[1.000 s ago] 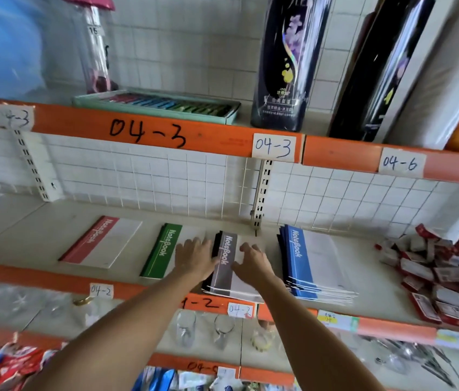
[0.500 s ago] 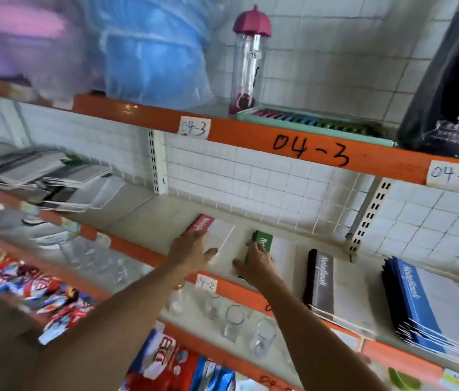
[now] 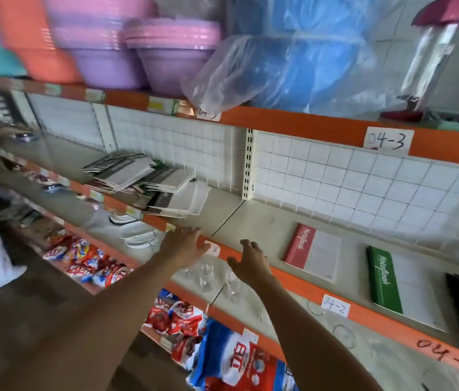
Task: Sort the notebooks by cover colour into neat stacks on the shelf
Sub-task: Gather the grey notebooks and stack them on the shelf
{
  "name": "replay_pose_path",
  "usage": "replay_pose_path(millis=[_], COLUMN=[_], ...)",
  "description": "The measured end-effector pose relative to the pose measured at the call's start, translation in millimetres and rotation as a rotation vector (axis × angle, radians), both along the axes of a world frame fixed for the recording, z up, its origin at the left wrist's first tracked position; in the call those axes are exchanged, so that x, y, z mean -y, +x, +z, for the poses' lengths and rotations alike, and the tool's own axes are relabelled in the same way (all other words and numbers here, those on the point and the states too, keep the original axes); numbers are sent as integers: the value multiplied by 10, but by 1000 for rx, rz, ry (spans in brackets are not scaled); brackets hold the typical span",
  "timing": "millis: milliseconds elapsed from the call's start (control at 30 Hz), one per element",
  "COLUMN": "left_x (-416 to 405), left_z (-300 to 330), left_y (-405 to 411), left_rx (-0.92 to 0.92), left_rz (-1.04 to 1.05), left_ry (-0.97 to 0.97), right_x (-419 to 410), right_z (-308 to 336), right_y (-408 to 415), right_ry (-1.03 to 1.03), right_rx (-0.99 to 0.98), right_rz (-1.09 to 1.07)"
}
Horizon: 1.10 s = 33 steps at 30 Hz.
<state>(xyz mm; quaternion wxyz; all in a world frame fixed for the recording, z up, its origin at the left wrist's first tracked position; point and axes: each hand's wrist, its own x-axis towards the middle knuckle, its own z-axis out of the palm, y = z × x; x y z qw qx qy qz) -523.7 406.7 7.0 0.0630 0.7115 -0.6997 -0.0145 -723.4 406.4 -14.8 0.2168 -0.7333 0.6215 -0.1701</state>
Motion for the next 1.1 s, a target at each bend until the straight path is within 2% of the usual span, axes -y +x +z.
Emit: replay_pose_path(millis=[267,433,667,767,900,1100], left_x=[559,1161,2065,2433,2751,3142], left_z=[55,29,131,83,-16,-110], left_y=[979,1499,2150,2334,2491,2620], left_rx=[-11,-12,98,60,2,-119], left_rz=[2,18,20,46,45,93], left_ry=[-17,-13,10,47,93,141], right_x=[515,1255,2351,2719,2996,3230], right_z=[-20,-22,27,18,-139,-169], right_y=[951,1462,2255,2505,2668,2541], right_ry=[39,40,81,91,205,324], right_rx=[28,35,30,-23,-74,47], right_rz=[17,18,32,-28,-113,-202])
